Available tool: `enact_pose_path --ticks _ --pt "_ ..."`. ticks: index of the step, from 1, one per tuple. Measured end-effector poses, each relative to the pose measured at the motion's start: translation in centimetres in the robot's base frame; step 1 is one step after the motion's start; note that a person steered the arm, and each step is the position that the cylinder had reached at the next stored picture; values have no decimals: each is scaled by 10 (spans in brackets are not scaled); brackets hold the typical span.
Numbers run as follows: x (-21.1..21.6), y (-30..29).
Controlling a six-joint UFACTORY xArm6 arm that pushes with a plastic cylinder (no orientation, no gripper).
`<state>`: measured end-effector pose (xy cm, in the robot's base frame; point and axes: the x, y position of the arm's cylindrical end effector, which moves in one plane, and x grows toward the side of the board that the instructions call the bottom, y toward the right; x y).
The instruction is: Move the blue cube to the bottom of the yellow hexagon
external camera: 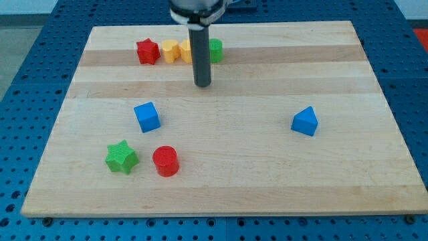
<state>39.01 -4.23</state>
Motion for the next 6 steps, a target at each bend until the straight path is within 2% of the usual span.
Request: enact_pose_path --ticks 1,3,4,6 --pt "45 -13" --pt "93 -29" --pt "108 -53" --pt "108 -103"
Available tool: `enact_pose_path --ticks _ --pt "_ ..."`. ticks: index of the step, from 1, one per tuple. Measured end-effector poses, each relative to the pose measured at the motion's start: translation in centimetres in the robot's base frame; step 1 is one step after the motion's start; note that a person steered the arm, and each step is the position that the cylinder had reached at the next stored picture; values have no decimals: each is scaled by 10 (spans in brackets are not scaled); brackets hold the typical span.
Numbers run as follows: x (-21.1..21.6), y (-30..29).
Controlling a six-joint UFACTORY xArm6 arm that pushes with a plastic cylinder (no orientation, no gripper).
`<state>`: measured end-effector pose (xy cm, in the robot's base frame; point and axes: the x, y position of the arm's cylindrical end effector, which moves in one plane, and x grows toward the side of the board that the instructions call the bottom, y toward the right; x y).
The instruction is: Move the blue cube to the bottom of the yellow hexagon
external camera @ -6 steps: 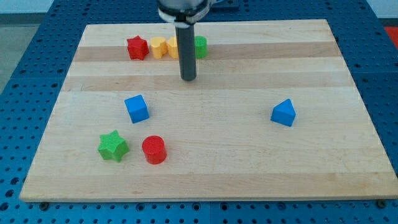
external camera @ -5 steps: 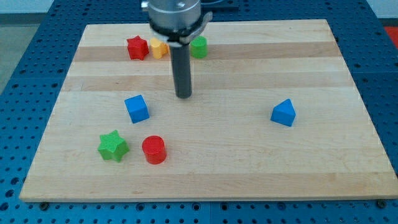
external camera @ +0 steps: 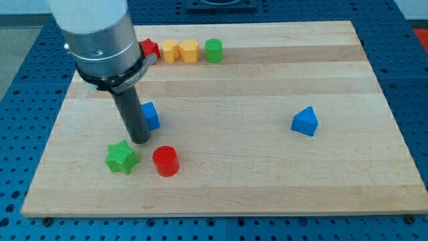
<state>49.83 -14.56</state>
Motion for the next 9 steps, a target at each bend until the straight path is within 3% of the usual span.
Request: enact_pose_path --ticks 3,6,9 --pt "-47 24" --pt "-61 -53" --pt "-86 31"
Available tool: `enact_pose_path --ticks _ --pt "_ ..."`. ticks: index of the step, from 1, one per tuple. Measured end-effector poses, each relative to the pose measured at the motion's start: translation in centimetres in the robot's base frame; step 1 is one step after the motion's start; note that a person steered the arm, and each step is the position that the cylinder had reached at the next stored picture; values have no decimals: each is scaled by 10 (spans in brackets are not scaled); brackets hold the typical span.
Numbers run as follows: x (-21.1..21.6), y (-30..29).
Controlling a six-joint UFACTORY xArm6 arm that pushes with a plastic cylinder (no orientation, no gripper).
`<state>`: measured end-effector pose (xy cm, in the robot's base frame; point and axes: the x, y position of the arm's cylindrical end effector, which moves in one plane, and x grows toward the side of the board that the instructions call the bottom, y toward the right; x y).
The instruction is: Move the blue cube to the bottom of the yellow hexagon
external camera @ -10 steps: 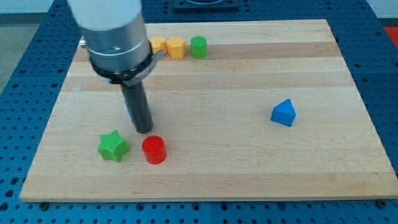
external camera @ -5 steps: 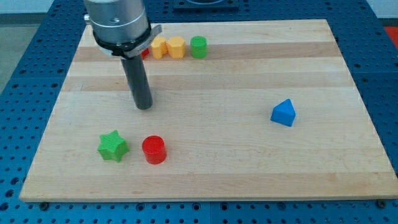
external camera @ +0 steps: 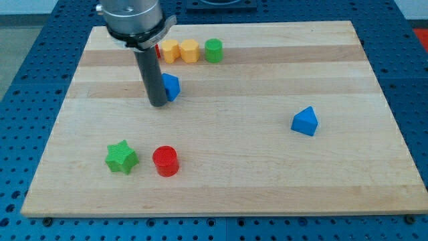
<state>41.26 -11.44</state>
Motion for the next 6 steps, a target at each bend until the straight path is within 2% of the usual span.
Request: enact_pose_path --ticks 4,6 --pt "-58 32" --pt "-50 33"
